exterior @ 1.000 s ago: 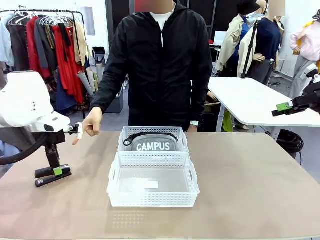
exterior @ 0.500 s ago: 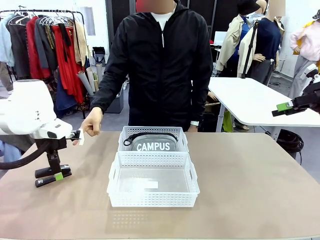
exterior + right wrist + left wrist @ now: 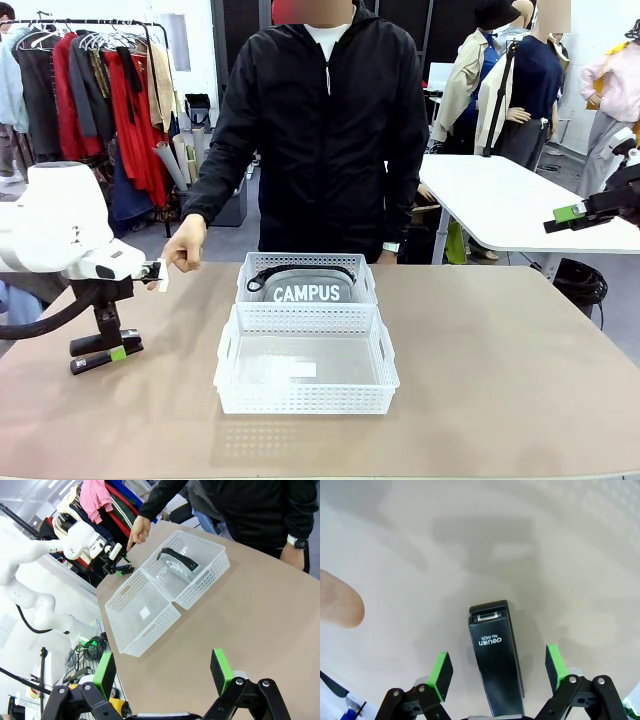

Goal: Distribute items into two baskets.
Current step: Pick up the Stapler that the person points to.

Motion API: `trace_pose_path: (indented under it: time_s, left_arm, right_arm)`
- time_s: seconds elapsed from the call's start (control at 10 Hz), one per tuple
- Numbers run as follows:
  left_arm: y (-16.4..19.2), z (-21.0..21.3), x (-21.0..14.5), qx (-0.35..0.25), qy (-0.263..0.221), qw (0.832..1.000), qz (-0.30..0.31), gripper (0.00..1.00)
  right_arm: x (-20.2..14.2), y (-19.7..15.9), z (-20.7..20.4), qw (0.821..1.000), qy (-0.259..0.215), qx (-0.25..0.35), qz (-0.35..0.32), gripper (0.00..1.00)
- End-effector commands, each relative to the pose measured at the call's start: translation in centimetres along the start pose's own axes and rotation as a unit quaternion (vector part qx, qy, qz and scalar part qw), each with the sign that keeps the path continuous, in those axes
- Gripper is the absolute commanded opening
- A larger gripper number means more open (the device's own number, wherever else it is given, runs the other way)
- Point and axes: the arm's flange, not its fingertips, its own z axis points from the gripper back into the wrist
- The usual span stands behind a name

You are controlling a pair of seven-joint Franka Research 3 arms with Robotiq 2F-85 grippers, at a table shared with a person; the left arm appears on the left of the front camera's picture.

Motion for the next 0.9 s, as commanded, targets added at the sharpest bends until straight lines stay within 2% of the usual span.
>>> trace_pose_path:
  time_s: [0.0, 0.1, 0.3, 0.6, 0.7, 0.8]
  left_arm:
    - [0.11, 0.14, 0.11, 0.012, 0.02, 1.0, 0.003, 0.84]
    - [0.1, 0.22, 0.11, 0.011, 0.021, 1.0, 0.002, 0.77]
    - [0.13, 0.16, 0.1, 0.012, 0.025, 1.0, 0.0, 0.54]
    - [0.13, 0.05, 0.02, 0.009, 0.028, 1.0, -0.001, 0.13]
    - [0.06, 0.12, 0.0, 0.02, 0.028, 0.999, 0.003, 0.06]
    - [0.0, 0.0, -0.02, 0.004, 0.01, 1.0, -0.005, 0.06]
  right_arm:
    - [-0.01, 0.44, -0.07, 1.0, -0.002, -0.004, 0.0, 1.0]
    - [-0.01, 0.44, -0.07, 1.0, -0.002, -0.004, 0.0, 1.0]
    - [-0.01, 0.44, -0.07, 1.0, -0.002, -0.004, 0.0, 1.0]
    - [-0.01, 0.44, -0.07, 1.0, -0.002, -0.004, 0.0, 1.0]
    - [-0.01, 0.44, -0.07, 1.0, -0.002, -0.004, 0.0, 1.0]
    - [-0.01, 0.44, -0.07, 1.0, -0.002, -0.004, 0.0, 1.0]
